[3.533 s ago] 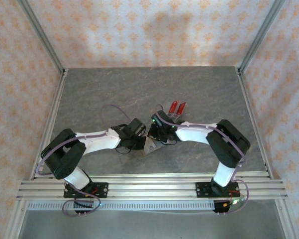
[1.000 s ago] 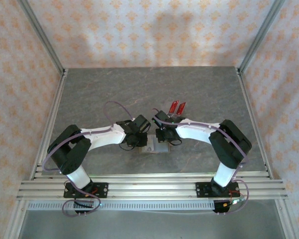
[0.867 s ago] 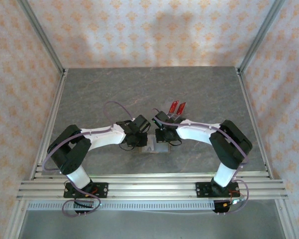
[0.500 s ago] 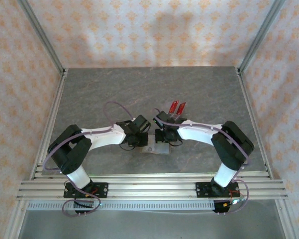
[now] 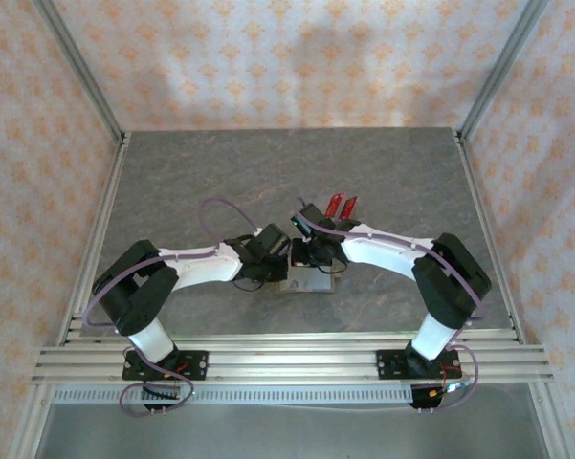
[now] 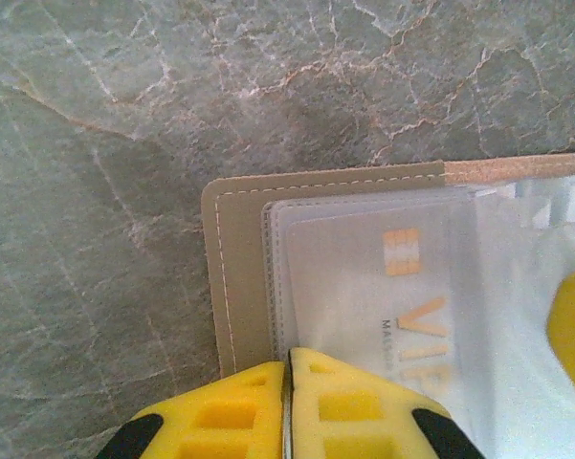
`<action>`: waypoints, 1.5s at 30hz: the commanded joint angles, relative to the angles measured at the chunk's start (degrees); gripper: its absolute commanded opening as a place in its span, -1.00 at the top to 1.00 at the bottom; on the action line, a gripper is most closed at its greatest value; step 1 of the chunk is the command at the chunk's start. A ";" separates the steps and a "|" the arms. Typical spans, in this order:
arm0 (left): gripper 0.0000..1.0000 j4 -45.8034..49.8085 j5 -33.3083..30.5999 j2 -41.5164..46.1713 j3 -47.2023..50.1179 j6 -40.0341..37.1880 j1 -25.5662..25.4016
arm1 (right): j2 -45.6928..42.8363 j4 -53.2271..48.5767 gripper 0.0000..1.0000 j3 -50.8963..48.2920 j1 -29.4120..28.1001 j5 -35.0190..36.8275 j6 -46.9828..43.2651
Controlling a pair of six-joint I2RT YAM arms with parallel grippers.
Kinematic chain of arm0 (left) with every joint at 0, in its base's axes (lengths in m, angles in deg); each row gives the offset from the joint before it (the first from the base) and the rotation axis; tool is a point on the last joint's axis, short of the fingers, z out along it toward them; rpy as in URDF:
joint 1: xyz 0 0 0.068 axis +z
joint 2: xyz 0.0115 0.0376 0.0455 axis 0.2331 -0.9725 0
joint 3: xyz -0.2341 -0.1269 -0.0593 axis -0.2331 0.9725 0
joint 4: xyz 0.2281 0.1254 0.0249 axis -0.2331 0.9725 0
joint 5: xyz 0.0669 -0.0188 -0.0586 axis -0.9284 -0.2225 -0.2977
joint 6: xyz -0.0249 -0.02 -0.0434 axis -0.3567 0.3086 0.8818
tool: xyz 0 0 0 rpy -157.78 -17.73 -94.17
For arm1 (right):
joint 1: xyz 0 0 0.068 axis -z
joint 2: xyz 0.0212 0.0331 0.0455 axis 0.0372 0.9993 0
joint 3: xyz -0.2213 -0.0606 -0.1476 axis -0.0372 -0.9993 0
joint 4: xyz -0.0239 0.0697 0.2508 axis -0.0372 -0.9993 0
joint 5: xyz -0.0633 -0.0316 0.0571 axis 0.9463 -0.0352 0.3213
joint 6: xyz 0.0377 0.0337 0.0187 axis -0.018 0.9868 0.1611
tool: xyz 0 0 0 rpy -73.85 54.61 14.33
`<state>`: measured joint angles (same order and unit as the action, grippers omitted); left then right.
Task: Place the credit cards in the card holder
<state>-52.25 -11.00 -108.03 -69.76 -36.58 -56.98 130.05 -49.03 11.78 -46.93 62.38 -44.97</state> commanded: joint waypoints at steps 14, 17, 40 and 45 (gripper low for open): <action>0.79 2.95 -1.24 0.13 4.37 4.98 -0.97 | 1.79 12.10 0.45 -3.39 2.04 -11.09 10.54; 0.76 3.53 -1.84 1.66 4.93 5.52 -0.97 | 2.20 15.96 0.44 -4.89 2.51 -13.84 12.09; 0.22 17.30 -7.42 16.48 6.26 6.08 2.62 | 3.36 20.03 0.25 -4.48 2.50 -17.10 12.84; 0.29 13.93 -5.09 12.84 5.74 4.46 2.73 | 3.34 22.64 0.15 -4.77 2.17 -23.07 14.00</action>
<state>-37.87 -16.84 -93.54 -63.34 -30.35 -54.58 134.35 -27.96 7.14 -44.35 42.62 -31.38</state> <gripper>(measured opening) 0.359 0.420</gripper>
